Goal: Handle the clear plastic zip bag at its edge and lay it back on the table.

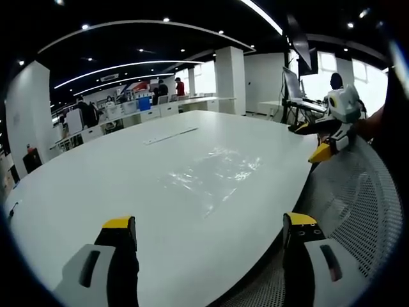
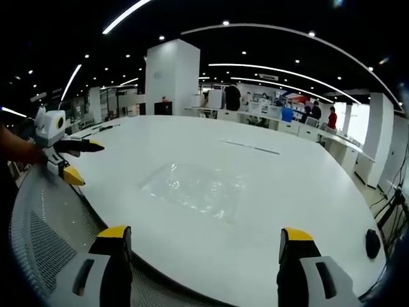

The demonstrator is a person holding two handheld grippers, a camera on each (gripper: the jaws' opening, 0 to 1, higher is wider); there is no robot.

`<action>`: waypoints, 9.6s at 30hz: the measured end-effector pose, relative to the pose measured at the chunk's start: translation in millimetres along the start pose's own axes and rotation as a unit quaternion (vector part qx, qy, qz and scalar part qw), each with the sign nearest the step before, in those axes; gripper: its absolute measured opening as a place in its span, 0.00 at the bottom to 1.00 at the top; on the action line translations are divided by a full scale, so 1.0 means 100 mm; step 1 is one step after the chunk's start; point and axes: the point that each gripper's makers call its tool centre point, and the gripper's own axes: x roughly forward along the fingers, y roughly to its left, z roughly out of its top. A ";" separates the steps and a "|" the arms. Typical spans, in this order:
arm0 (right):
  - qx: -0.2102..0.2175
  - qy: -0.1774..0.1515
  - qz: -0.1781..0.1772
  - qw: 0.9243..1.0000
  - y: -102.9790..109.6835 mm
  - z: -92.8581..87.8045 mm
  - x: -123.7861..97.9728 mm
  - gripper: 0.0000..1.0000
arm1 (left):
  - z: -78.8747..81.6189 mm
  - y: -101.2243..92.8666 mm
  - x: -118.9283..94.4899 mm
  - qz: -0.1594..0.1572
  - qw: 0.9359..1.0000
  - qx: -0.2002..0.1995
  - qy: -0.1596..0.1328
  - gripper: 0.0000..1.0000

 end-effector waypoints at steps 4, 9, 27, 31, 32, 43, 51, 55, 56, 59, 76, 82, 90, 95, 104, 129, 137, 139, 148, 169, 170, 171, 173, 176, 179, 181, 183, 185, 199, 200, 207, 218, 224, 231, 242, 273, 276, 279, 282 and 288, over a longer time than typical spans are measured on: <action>-0.001 0.003 -0.006 1.000 -0.02 -0.01 -0.01 0.97 | 0.00 0.00 0.00 0.000 1.000 0.000 0.000 0.95; -0.008 0.008 -0.009 1.000 -0.05 -0.02 0.00 0.96 | 0.00 0.01 0.00 0.002 1.000 -0.004 0.000 0.95; -0.005 0.022 -0.018 1.000 -0.16 0.00 0.03 0.93 | -0.09 0.10 0.03 -0.001 1.000 0.006 0.006 0.95; -0.005 0.026 -0.018 0.999 -0.18 0.04 0.05 0.91 | -0.10 0.10 0.04 -0.002 1.000 0.008 0.008 0.95; -0.006 0.027 -0.018 0.999 -0.19 0.04 0.05 0.91 | -0.11 0.11 0.04 -0.001 1.000 0.008 0.008 0.95; -0.005 0.037 -0.006 0.999 -0.27 0.11 0.13 0.82 | -0.18 0.17 0.03 0.001 1.000 0.008 0.009 0.94; -0.009 0.042 0.000 0.999 -0.30 0.15 0.20 0.76 | -0.21 0.17 0.04 -0.002 1.000 0.009 0.011 0.94; -0.006 0.046 0.001 0.999 -0.35 0.15 0.25 0.72 | -0.22 0.17 0.04 -0.001 1.000 0.010 0.011 0.94; -0.005 0.046 0.002 0.999 -0.36 0.14 0.26 0.72 | -0.22 0.17 0.04 -0.001 1.000 0.010 0.010 0.94; -0.003 0.050 0.004 0.999 -0.37 0.14 0.30 0.69 | -0.22 0.17 0.03 -0.001 1.000 0.011 0.011 0.93; 0.010 0.066 0.010 0.998 -0.43 0.12 0.46 0.54 | -0.01 -0.02 0.03 -0.004 1.000 0.013 0.011 0.93; 0.027 0.074 0.011 0.997 -0.51 0.08 0.54 0.52 | 0.03 -0.05 0.02 -0.003 1.000 0.013 0.011 0.93; 0.036 0.084 0.012 0.996 -0.53 0.01 0.68 0.45 | 0.04 -0.06 0.02 -0.006 1.000 0.012 0.013 0.92; 0.041 0.090 0.017 0.995 -0.52 -0.01 0.77 0.44 | 0.02 -0.05 0.02 -0.007 1.000 0.011 0.013 0.92; 0.058 0.093 0.012 0.994 -0.56 -0.04 0.89 0.36 | 0.04 -0.04 0.02 -0.010 1.000 0.005 0.006 0.93; 0.070 0.131 0.008 0.989 -0.60 -0.22 1.14 0.22 | 0.01 -0.04 0.02 -0.010 1.000 0.003 0.011 0.91; 0.097 0.136 0.006 0.986 -0.58 -0.23 1.20 0.20 | 0.00 -0.04 0.02 -0.011 1.000 0.003 0.016 0.90; 0.099 0.137 0.005 0.986 -0.58 -0.23 1.22 0.18 | -0.01 -0.04 0.02 -0.011 1.000 0.003 0.017 0.90; 0.056 0.147 0.004 0.988 -0.56 -0.23 1.27 0.10 | -0.02 -0.05 0.02 -0.014 1.000 0.004 0.022 0.89; -0.034 0.143 0.001 0.989 -0.56 -0.24 1.25 0.00 | -0.05 -0.02 0.02 -0.011 1.000 0.008 0.023 0.88; -0.039 0.142 0.001 0.989 -0.56 -0.24 1.24 0.00 | -0.05 -0.02 0.02 -0.010 1.000 0.007 0.023 0.88; -0.040 0.142 0.001 0.989 -0.56 -0.24 1.24 0.00 | -0.04 -0.02 0.02 -0.010 1.000 0.008 0.023 0.88; -0.045 0.141 0.003 0.989 -0.56 -0.23 1.24 0.00 | -0.04 -0.03 0.02 -0.010 1.000 0.008 0.023 0.88; -0.050 0.133 0.000 0.990 -0.58 -0.20 1.22 0.00 | -0.04 -0.02 0.02 -0.010 1.000 0.010 0.022 0.88; -0.049 0.125 0.000 0.991 -0.60 -0.16 1.20 0.00 | -0.04 -0.01 0.02 -0.009 1.000 0.009 0.020 0.88; -0.057 0.118 0.001 0.991 -0.60 -0.12 1.18 0.00 | -0.04 -0.02 0.02 -0.009 1.000 0.010 0.020 0.88; -0.055 0.112 0.003 0.992 -0.59 -0.10 1.17 0.00 | -0.04 -0.02 0.02 -0.009 1.000 0.010 0.019 0.88; -0.058 0.107 0.004 0.993 -0.59 -0.08 1.16 0.00 | -0.03 -0.02 0.02 -0.010 1.000 0.011 0.019 0.88; -0.063 0.081 0.020 0.995 -0.49 0.07 1.02 0.00 | 0.02 -0.03 0.01 -0.009 1.000 0.003 0.008 0.88; -0.064 0.078 0.021 0.995 -0.47 0.09 1.00 0.00 | 0.02 -0.03 0.01 -0.010 1.000 0.002 0.008 0.88; -0.073 0.064 0.025 0.995 -0.40 0.19 0.90 0.00 | 0.02 -0.07 0.00 -0.023 1.000 0.006 0.012 0.88; -0.085 0.043 0.032 0.995 -0.33 0.39 0.82 0.00 | 0.15 -0.04 -0.02 -0.030 0.999 0.022 0.011 0.87; -0.098 0.033 0.040 0.994 -0.26 0.51 0.76 0.00 | 0.37 -0.04 0.05 -0.041 0.998 0.042 -0.003 0.86; -0.105 0.022 0.050 0.993 -0.18 0.60 0.72 0.00 | 0.53 -0.08 0.10 -0.063 0.996 0.065 -0.009 0.81; -0.126 0.010 0.067 0.990 -0.01 0.73 0.66 0.00 | 0.77 -0.10 0.19 -0.078 0.992 0.094 -0.020 0.75; -0.208 -0.005 0.106 0.972 0.35 0.87 0.49 0.00 | 1.18 -0.45 0.63 -0.170 0.963 0.208 -0.006 0.58; -0.213 -0.006 0.111 0.971 0.38 0.86 0.49 0.00 | 1.17 -0.48 0.66 -0.176 0.960 0.216 -0.004 0.56; -0.218 -0.006 0.118 0.969 0.42 0.85 0.48 0.00 | 1.17 -0.52 0.70 -0.185 0.956 0.227 -0.002 0.54; -0.224 -0.007 0.125 0.967 0.47 0.84 0.48 0.00 | 1.17 -0.55 0.75 -0.192 0.952 0.238 0.002 0.51; -0.237 -0.007 0.136 0.962 0.53 0.82 0.49 0.00 | 1.16 -0.59 0.84 -0.209 0.942 0.263 0.013 0.46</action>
